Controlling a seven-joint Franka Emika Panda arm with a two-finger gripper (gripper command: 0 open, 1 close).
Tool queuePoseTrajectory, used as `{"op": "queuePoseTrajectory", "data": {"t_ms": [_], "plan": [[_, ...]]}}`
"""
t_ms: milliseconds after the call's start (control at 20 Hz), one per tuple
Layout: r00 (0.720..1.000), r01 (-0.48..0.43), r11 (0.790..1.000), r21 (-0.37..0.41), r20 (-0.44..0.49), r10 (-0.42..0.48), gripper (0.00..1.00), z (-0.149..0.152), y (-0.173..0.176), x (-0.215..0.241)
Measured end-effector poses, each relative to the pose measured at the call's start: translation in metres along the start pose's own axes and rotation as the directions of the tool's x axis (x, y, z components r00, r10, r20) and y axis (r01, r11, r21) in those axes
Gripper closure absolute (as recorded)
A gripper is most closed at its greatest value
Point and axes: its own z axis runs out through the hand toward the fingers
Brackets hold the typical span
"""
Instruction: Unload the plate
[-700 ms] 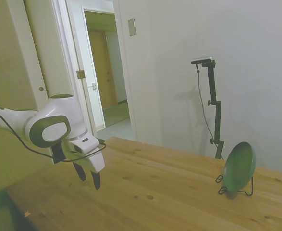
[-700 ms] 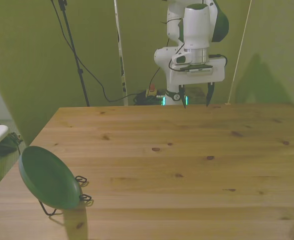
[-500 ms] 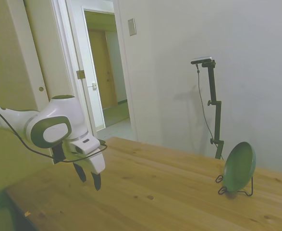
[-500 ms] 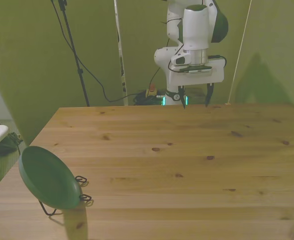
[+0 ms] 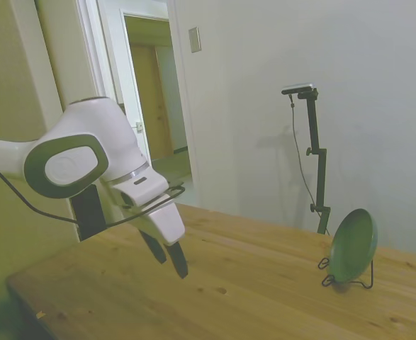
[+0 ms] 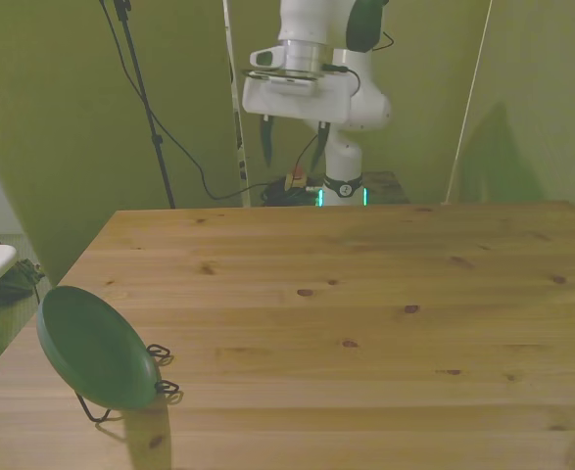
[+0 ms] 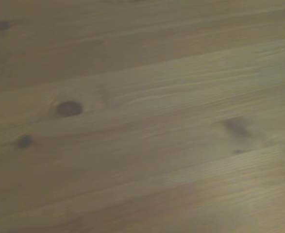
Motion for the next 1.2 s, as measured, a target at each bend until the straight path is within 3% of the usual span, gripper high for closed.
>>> {"op": "queuePoseTrajectory", "data": {"t_ms": [250,600,750,800,1050,1200], "plan": [[0.998,-0.035,0.999,0.009,-0.050,0.035,0.00,-0.009,0.007,0.086],[0.998,-0.003,0.997,0.071,-0.060,0.007,0.00,0.009,-0.033,0.188],[0.999,0.025,0.995,0.099,-0.023,-0.023,0.00,0.020,-0.057,0.200],[0.999,0.045,0.993,0.113,-0.004,-0.044,0.00,0.012,-0.068,0.201],[0.997,0.070,0.993,0.092,0.026,-0.073,0.00,0.034,-0.082,0.189],[0.996,0.093,0.994,0.060,-0.015,-0.093,0.00,0.054,-0.089,0.198]]}}
